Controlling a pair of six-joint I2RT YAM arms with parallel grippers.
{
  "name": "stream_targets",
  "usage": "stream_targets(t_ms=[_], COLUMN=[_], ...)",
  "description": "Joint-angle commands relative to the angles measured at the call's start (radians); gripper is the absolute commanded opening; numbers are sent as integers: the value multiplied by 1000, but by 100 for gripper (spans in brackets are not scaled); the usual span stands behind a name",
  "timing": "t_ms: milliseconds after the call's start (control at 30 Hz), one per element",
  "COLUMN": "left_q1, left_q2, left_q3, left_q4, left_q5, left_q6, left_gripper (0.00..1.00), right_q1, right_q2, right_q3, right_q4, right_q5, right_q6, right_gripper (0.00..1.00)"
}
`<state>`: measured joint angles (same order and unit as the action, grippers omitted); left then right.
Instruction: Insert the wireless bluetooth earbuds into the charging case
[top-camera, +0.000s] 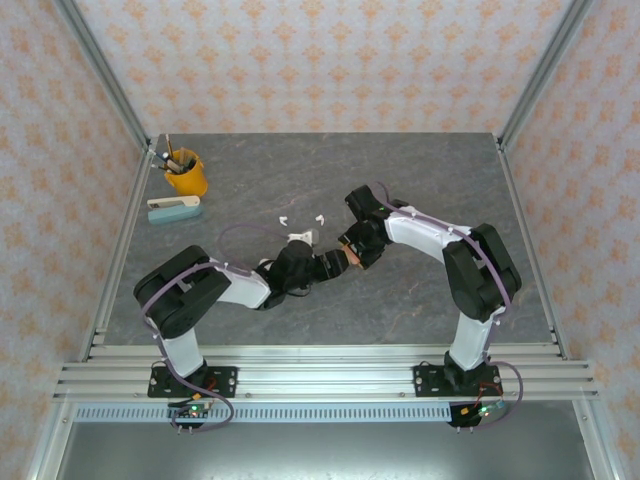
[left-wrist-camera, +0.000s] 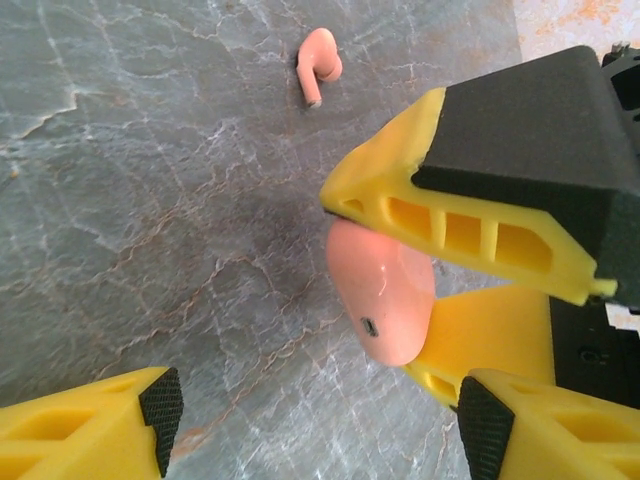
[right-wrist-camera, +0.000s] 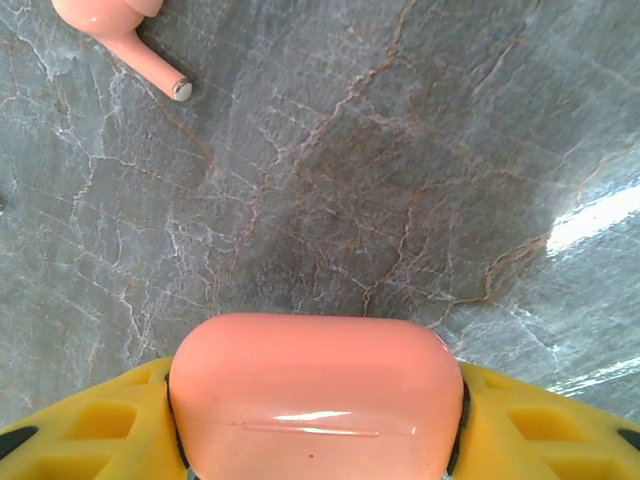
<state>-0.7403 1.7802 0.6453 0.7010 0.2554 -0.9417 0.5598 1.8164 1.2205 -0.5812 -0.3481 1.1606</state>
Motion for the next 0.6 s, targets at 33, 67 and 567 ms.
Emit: stream_targets(t_ms=[33, 67, 567], left_q1=[-14, -14, -16], left_q2=[35, 43, 137], left_q3=[38, 44, 107], left_q4=[56, 61, 136], left_q5=[-6, -6, -27], left_q6=[2, 1, -32], left_gripper=[73, 73, 63], right_q1=[-6, -6, -6], right_q2=[-22, -22, -15], right_q3=[0, 1, -10], right_q4=[6, 6, 24], right_q5=[-14, -15, -53], right_q6=[20, 19, 25], right_gripper=[56, 56, 56])
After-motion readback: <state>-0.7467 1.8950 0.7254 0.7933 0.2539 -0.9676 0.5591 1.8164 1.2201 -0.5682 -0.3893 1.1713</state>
